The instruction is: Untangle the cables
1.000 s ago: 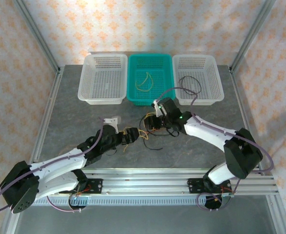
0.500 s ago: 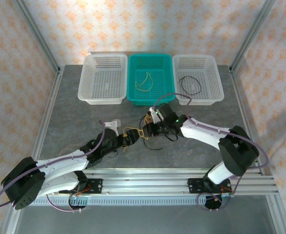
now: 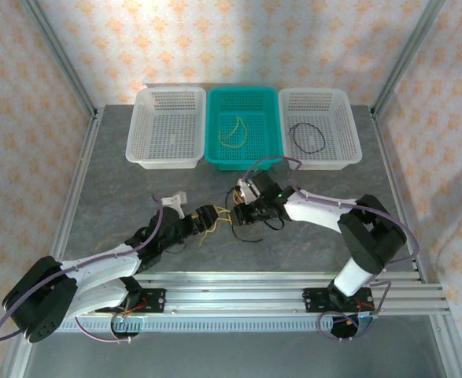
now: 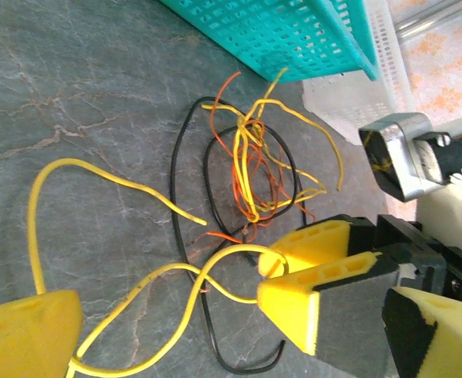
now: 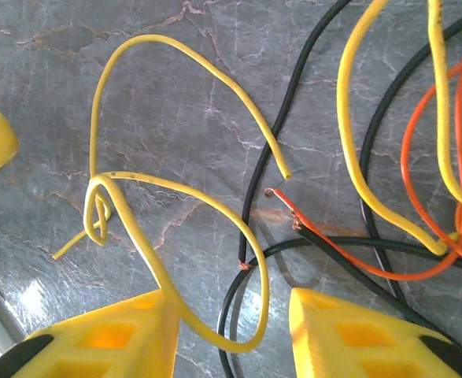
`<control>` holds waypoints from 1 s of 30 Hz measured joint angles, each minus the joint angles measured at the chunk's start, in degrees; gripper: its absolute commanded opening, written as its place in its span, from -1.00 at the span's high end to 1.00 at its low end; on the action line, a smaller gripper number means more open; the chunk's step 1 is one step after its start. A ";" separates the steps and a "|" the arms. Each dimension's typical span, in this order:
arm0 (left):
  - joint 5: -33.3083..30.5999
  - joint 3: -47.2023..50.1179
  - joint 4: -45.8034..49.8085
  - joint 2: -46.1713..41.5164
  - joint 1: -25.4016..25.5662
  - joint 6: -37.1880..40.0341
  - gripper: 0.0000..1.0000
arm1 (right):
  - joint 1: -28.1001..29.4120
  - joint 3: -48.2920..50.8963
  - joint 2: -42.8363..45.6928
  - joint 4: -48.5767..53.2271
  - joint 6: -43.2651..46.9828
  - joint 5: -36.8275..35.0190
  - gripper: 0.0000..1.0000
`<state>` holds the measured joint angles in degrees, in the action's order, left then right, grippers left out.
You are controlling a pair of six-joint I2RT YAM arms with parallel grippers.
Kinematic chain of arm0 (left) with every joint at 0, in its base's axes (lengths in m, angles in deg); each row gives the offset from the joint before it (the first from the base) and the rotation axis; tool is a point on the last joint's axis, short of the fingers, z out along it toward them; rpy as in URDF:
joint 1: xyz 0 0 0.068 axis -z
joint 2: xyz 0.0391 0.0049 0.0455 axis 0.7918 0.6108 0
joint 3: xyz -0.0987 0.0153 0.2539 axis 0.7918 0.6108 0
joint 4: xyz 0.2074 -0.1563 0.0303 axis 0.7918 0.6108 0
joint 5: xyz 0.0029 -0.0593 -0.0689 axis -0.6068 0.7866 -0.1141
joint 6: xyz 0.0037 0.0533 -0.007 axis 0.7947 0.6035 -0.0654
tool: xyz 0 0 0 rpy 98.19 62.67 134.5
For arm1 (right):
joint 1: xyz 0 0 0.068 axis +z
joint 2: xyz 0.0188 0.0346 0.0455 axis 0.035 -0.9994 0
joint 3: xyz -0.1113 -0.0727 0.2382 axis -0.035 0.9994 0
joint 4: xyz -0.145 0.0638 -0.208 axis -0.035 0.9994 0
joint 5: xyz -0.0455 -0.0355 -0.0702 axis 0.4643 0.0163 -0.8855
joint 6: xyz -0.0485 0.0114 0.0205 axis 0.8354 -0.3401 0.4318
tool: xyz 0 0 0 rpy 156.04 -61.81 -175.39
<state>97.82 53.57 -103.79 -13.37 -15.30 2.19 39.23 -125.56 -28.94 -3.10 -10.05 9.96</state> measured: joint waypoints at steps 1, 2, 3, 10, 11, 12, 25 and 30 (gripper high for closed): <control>0.07 0.02 -0.24 0.00 -0.07 0.00 -0.98 | 0.00 0.00 -0.13 -0.24 0.00 0.15 0.24; 0.11 0.02 -0.50 0.00 -0.07 0.00 -0.98 | 0.00 -0.02 -0.33 -0.50 0.00 0.33 0.26; 0.20 0.02 -0.70 0.00 -0.11 0.00 -0.98 | 0.00 -0.04 -0.61 -0.79 0.00 0.50 0.29; 0.44 0.13 -1.36 0.02 -0.63 -0.02 -0.97 | 0.00 -0.04 -1.40 -1.84 0.00 1.49 0.53; 0.44 0.26 -1.64 0.02 -0.98 -0.02 -0.97 | 0.00 -0.04 -1.40 -2.01 0.13 1.64 0.58; 0.46 0.33 -1.77 0.02 -1.40 -0.02 -0.97 | 0.00 -0.04 -1.40 -2.05 0.24 1.81 0.62; 1.53 -0.66 0.39 -3.63 -7.91 2.05 -0.98 | 0.00 -0.09 2.95 -1.18 1.55 3.74 1.00; 1.57 -4.48 3.87 -4.90 -9.77 4.70 -0.98 | 0.00 -0.81 6.49 -0.68 1.53 4.11 1.00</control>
<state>99.40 49.09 -99.92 -18.26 -25.07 6.89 39.23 -126.37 -22.45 -3.78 -8.52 14.07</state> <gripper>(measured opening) 0.992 0.039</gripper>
